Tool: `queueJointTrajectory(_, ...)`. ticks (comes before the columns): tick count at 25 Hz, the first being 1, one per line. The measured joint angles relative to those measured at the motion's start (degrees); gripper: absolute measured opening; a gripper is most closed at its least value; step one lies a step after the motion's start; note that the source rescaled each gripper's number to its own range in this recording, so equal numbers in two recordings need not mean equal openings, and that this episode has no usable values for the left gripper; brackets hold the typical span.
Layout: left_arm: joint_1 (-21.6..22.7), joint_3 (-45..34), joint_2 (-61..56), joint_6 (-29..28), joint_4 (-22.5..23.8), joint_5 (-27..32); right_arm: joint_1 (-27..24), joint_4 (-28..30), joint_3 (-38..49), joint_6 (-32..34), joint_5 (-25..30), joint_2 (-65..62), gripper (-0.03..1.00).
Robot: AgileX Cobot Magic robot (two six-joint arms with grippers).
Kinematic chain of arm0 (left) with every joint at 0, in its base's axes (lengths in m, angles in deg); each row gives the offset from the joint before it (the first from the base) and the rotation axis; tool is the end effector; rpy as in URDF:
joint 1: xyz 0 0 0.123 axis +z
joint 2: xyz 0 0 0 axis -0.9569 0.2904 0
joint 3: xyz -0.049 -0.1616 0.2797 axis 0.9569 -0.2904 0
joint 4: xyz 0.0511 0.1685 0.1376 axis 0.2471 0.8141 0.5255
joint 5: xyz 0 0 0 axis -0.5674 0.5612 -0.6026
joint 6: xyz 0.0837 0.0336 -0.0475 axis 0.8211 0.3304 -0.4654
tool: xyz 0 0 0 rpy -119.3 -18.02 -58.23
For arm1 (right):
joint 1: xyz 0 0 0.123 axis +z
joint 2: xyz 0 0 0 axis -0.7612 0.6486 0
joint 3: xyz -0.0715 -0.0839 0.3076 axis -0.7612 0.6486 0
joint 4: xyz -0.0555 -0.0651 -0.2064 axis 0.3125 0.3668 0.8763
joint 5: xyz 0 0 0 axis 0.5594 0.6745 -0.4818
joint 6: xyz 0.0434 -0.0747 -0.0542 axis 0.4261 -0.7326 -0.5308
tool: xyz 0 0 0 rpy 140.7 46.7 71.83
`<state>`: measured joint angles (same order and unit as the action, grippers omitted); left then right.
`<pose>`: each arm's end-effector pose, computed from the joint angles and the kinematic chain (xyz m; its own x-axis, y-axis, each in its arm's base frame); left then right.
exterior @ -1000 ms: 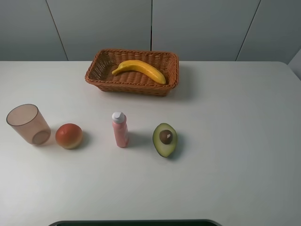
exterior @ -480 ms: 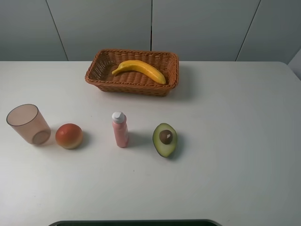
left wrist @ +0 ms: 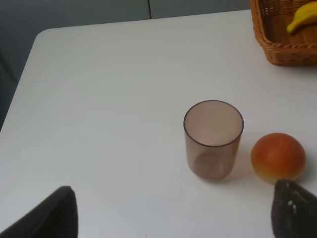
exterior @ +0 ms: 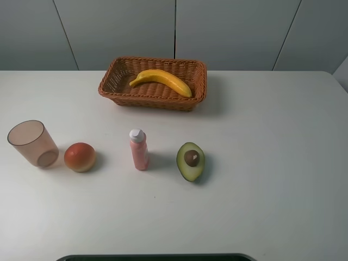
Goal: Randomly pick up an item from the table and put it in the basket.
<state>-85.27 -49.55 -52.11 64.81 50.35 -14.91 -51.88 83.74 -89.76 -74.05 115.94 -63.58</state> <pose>-0.0615 0.0217 0.2597 -0.4534 0.0930 -0.8865 0.1378 0.9899 0.0333 -0.0656 0.0115 0.2591 -0.4659 -0.0857 -0.8807 -0.0855 0.9950 -0.0516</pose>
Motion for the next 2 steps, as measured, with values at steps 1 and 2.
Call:
queueJointTrajectory(1,0.0,0.0,0.0,0.0,0.0,0.0,0.0,0.0,0.0,0.0,0.0,0.0,1.0)
queueJointTrajectory(2,0.0,0.0,0.0,0.0,0.0,0.0,0.0,0.0,0.0,0.0,0.0,0.0,1.0)
